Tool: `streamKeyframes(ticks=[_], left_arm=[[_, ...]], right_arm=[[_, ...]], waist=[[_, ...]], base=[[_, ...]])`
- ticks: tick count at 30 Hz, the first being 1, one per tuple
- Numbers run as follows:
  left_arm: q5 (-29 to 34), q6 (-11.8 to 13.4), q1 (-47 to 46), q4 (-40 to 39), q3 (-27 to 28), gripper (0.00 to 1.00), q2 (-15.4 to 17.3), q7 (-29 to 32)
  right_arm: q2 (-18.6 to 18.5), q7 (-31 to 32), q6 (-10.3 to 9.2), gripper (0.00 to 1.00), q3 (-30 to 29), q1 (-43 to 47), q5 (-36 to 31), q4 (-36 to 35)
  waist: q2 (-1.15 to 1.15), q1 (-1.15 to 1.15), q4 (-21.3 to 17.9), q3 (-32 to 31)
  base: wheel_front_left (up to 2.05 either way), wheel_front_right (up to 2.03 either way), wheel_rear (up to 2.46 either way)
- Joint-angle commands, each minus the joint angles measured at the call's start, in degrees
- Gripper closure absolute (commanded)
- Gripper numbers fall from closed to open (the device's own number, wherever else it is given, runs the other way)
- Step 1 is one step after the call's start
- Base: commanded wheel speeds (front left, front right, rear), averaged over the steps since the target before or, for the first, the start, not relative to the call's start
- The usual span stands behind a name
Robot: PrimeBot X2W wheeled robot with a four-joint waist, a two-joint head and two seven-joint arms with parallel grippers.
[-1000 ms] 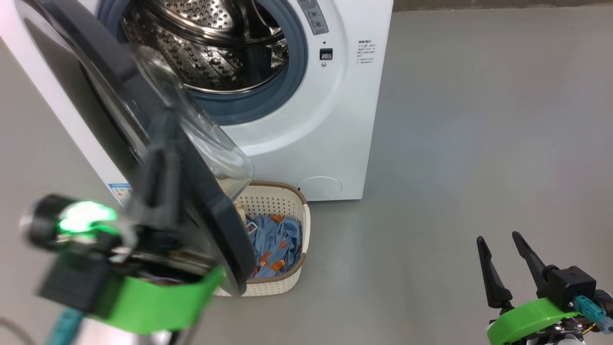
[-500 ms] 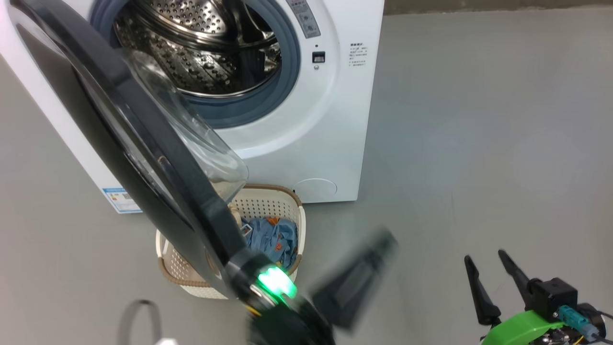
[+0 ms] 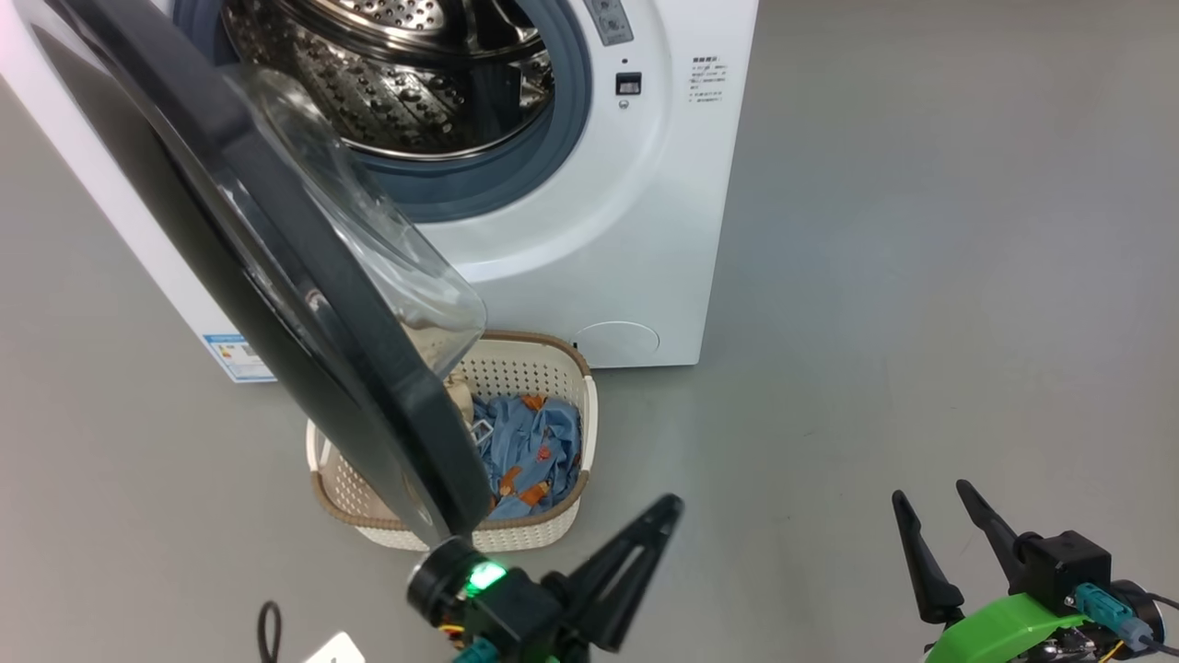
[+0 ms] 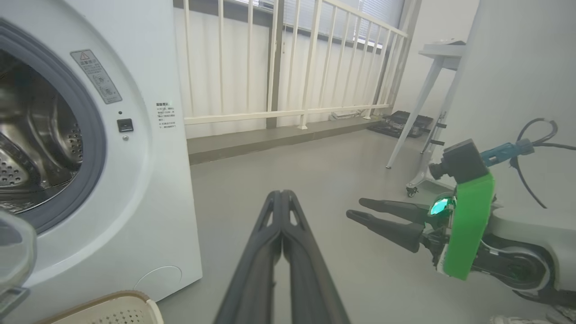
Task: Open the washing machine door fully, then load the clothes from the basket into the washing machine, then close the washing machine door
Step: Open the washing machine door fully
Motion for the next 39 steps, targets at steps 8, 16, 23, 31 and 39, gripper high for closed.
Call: streamKeyframes(ticks=[8,16,23,31,39], left_arm=[[-0.6,0.4,-0.9,3.8,5.6,1.0,-1.0,-0.6],[0.5,0.4,-1.6,5.3,9.9,1.0,-1.7,-0.6],[-0.2,0.4,-3.0,6.3,12.6,1.0,-2.2,-0.6],[0.0,0.1,-5.9,7.5,13.7,1.0,-2.5,-0.6],[-0.5,1.3,-6.3,8.2,14.5,1.0,-2.6,-0.6]], right_arm=[[-1.1,-0.3,0.09,0.0,1.7,-2.5,0.6,-1.0],[-1.1,-0.3,0.09,0.0,1.9,-2.8,0.9,-0.8],[-1.3,-0.3,0.09,0.0,2.0,-3.1,0.9,-0.7],[-1.3,-0.3,0.09,0.0,2.2,-3.9,1.2,-0.4],[-1.2,-0.3,0.09,0.0,2.0,-4.2,1.1,-0.2]], waist=[[0.0,0.0,0.5,1.0],[0.0,0.0,0.6,1.6],[0.0,0.0,0.7,2.2],[0.0,0.0,0.7,3.3],[0.0,0.0,1.0,3.7]], base=[[0.0,0.0,0.0],[0.0,0.0,0.0],[0.0,0.0,0.0],[0.0,0.0,0.0],[0.0,0.0,0.0]])
